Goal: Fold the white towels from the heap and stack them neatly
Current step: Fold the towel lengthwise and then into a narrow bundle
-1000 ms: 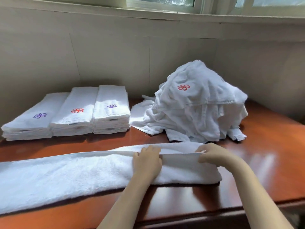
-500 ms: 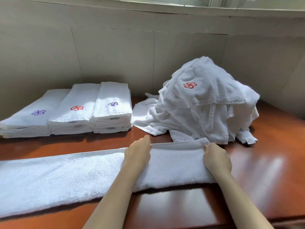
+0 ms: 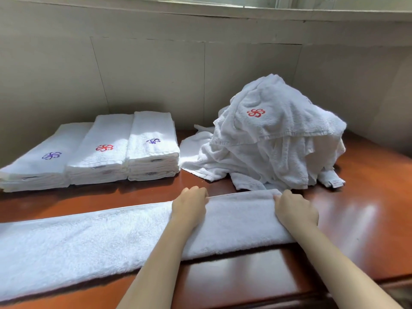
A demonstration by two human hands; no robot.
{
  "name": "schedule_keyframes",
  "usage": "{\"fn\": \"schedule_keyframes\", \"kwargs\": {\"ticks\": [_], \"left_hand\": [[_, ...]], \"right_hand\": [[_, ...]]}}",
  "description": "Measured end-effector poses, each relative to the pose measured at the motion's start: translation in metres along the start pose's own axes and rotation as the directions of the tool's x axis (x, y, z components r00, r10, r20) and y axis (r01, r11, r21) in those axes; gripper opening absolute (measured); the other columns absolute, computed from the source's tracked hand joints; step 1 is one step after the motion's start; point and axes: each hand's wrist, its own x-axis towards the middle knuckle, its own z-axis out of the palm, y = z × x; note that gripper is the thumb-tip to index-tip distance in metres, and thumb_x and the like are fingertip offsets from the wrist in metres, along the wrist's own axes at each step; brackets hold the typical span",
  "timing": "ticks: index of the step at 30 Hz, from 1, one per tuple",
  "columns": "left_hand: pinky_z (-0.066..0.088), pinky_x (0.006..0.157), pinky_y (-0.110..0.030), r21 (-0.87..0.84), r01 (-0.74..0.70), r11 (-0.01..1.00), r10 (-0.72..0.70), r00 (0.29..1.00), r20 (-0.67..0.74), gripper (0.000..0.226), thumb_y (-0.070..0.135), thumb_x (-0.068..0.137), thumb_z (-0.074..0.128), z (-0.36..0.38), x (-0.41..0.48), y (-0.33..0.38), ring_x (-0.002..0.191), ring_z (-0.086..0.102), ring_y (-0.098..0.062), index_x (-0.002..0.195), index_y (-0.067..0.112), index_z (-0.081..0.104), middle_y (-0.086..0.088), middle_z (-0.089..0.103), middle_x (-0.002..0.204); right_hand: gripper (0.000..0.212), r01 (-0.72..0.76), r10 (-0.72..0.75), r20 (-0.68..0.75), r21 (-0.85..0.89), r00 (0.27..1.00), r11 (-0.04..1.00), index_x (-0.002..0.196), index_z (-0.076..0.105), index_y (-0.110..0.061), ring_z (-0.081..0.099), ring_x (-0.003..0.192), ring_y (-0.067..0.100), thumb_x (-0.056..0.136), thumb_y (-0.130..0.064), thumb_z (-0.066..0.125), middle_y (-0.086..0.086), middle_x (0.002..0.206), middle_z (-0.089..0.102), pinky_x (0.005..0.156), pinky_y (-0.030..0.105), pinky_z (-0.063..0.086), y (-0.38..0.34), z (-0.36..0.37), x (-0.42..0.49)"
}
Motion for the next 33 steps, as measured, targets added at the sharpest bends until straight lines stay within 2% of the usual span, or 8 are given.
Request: {"fn": "schedule_keyframes", "kwargs": {"ticks": [3, 7, 13, 15, 19, 23, 26, 33], "left_hand": [[0.043, 0.082, -0.032, -0.116, -0.088, 0.989, 0.100, 0.990, 0.097, 0.020, 0.026, 0.098, 0.045, -0.002, -0.005, 0.003, 0.106, 0.053, -0.019, 0.105, 0.019, 0.062, 0.003, 0.060, 0.111], [0.039, 0.080, -0.024, -0.303, -0.218, 0.928, 0.222, 0.975, -0.021, 0.013, 0.017, 0.094, 0.055, 0.001, -0.017, 0.015, 0.098, 0.055, -0.017, 0.102, 0.013, 0.064, -0.002, 0.059, 0.103], [0.039, 0.081, -0.033, 0.091, -0.131, 0.987, 0.138, 0.988, -0.069, 0.020, 0.022, 0.098, 0.043, -0.010, -0.024, -0.010, 0.103, 0.050, -0.023, 0.109, 0.025, 0.060, 0.001, 0.057, 0.107], [0.036, 0.078, -0.032, 0.105, -0.105, 0.989, 0.110, 0.993, -0.049, 0.020, 0.024, 0.098, 0.043, -0.016, -0.026, -0.018, 0.104, 0.051, -0.024, 0.107, 0.025, 0.061, 0.001, 0.058, 0.107], [0.040, 0.077, -0.031, 0.087, -0.033, 0.996, 0.037, 0.998, -0.042, 0.018, 0.028, 0.096, 0.049, -0.031, -0.033, -0.038, 0.107, 0.055, -0.020, 0.102, 0.026, 0.066, 0.004, 0.062, 0.107], [0.045, 0.083, -0.031, 0.013, 0.172, 0.985, -0.171, 0.983, -0.072, 0.015, 0.029, 0.094, 0.051, -0.063, -0.056, -0.097, 0.104, 0.055, -0.018, 0.096, 0.030, 0.066, 0.007, 0.061, 0.105], [0.046, 0.089, -0.037, 0.059, 0.360, 0.931, -0.348, 0.925, -0.152, 0.017, 0.027, 0.094, 0.050, -0.097, -0.104, -0.175, 0.108, 0.054, -0.022, 0.102, 0.028, 0.066, 0.001, 0.060, 0.111], [0.044, 0.085, -0.036, -0.069, 0.768, 0.637, -0.759, 0.608, -0.231, 0.029, 0.032, 0.093, 0.057, -0.159, -0.229, -0.310, 0.099, 0.058, -0.034, 0.111, 0.010, 0.065, -0.014, 0.062, 0.105]], "right_hand": [[0.040, -0.013, 0.014, 0.013, -0.063, 1.000, 0.998, 0.114, 0.052, -0.010, 0.059, 0.108, 0.035, 0.102, -0.039, 0.027, 0.013, 0.117, 0.060, 0.083, 0.040, 0.046, 0.018, 0.000, -0.011], [0.042, -0.105, 0.105, -0.002, -0.070, 0.994, 0.992, 0.114, 0.056, -0.010, 0.058, 0.107, 0.037, 0.102, -0.041, 0.029, 0.015, 0.116, 0.060, 0.082, 0.039, 0.045, 0.049, -0.009, -0.017], [0.018, -0.107, 0.076, -0.154, -0.202, 0.985, 0.973, 0.109, 0.048, -0.010, 0.057, 0.102, 0.033, 0.095, -0.021, 0.046, 0.011, 0.112, 0.059, 0.075, 0.035, 0.044, 0.040, -0.024, -0.026], [0.023, 0.004, -0.045, -0.183, -0.221, 0.982, 0.975, 0.108, 0.049, -0.013, 0.054, 0.102, 0.030, 0.086, -0.014, 0.052, 0.007, 0.110, 0.058, 0.077, 0.033, 0.041, 0.003, -0.028, -0.034], [0.018, 0.424, -0.421, -0.048, 0.102, 0.906, 0.900, 0.100, 0.059, -0.011, 0.053, 0.100, 0.030, 0.089, -0.012, 0.044, 0.007, 0.101, 0.058, 0.070, 0.033, 0.033, -0.099, -0.021, -0.067], [0.001, 0.534, -0.548, 0.055, 0.166, 0.835, 0.829, 0.093, 0.043, -0.017, 0.051, 0.104, 0.029, 0.092, -0.018, 0.042, 0.007, 0.109, 0.054, 0.072, 0.032, 0.032, -0.170, 0.001, -0.099], [0.009, 0.518, -0.518, -0.027, 0.103, 0.855, 0.849, 0.092, 0.035, -0.021, 0.053, 0.102, 0.027, 0.091, -0.013, 0.040, 0.005, 0.108, 0.055, 0.069, 0.032, 0.028, -0.187, 0.009, -0.106], [0.012, 0.530, -0.511, -0.144, 0.177, 0.848, 0.829, 0.086, 0.060, -0.011, 0.050, 0.083, 0.030, 0.091, -0.014, 0.049, 0.006, 0.088, 0.058, 0.070, 0.037, 0.037, -0.190, 0.019, -0.103]]}}
